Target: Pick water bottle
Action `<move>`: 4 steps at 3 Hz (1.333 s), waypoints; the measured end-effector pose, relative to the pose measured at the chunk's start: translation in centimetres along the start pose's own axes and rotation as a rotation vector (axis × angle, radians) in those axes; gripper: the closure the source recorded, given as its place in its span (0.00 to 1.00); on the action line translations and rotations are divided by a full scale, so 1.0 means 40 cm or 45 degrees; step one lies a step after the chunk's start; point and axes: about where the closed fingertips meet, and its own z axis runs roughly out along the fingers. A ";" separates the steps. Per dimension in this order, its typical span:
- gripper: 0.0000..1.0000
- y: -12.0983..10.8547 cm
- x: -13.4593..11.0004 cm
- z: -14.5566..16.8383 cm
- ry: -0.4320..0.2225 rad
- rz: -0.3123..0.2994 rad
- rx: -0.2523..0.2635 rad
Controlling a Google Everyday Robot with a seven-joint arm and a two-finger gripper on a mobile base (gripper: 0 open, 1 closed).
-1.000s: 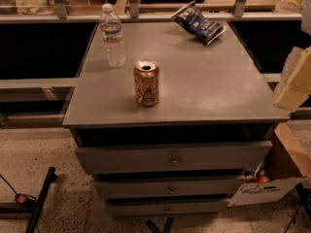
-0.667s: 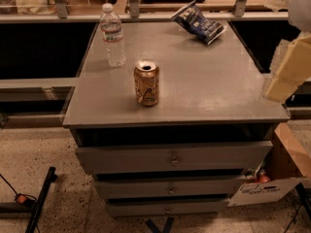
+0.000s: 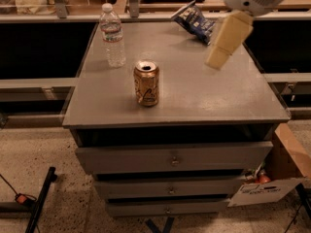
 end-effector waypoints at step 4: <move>0.00 -0.229 -0.351 0.382 -0.565 0.292 0.006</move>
Offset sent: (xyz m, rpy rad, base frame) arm 0.1360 0.1488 -0.0436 0.5216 0.0011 0.0359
